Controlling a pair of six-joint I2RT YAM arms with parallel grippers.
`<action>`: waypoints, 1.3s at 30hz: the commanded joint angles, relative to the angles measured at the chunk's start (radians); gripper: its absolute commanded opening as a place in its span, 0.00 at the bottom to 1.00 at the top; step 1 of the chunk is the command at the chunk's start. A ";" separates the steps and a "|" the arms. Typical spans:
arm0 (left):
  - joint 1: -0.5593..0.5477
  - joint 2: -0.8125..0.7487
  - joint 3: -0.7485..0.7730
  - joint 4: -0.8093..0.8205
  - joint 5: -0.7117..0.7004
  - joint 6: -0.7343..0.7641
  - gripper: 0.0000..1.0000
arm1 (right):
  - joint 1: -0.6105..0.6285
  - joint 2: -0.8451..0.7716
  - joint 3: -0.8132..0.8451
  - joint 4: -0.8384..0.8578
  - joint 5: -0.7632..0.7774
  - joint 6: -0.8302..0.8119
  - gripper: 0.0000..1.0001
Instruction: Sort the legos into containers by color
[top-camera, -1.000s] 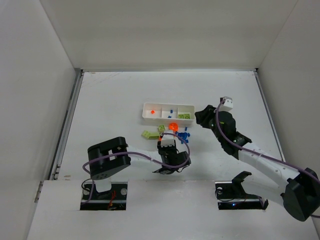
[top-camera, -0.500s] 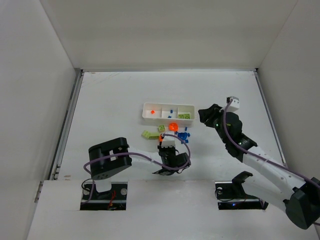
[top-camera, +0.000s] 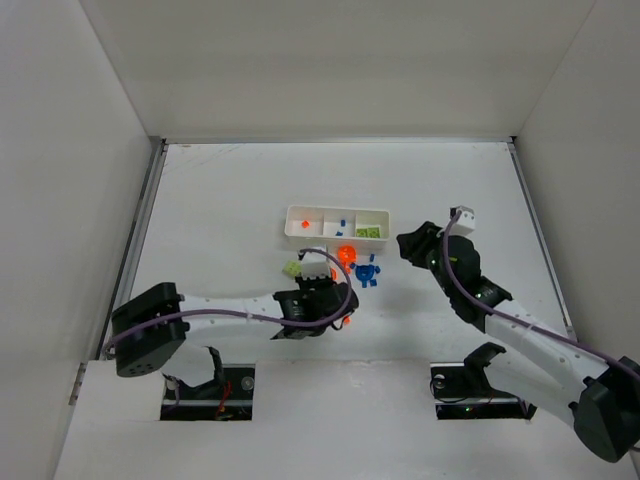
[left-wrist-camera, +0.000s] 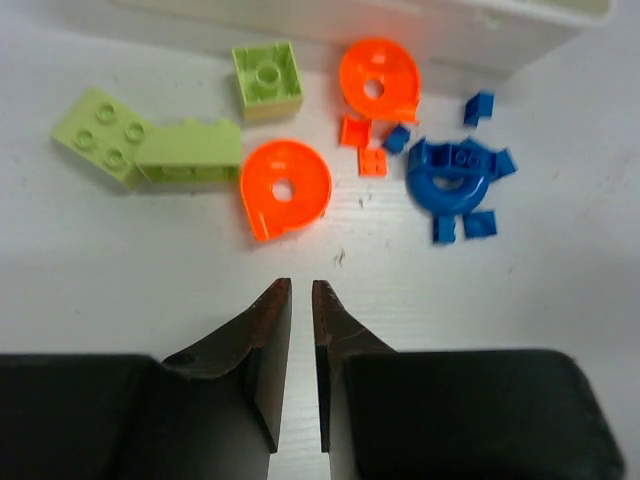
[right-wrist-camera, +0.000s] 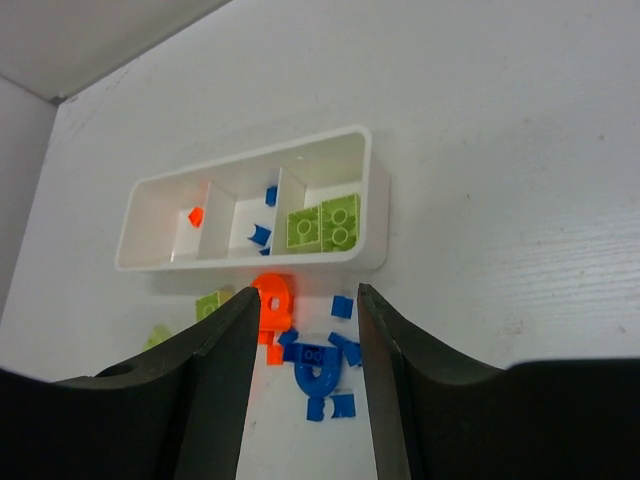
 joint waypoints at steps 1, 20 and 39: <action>0.079 -0.111 -0.002 -0.015 0.005 0.089 0.13 | 0.040 -0.014 -0.026 0.022 0.015 0.033 0.50; 0.252 -0.153 0.046 0.077 0.233 0.321 0.25 | 0.337 0.161 -0.051 -0.101 0.194 0.124 0.35; -0.230 0.168 0.032 0.180 0.120 0.298 0.41 | 0.223 0.015 -0.124 -0.098 0.142 0.118 0.41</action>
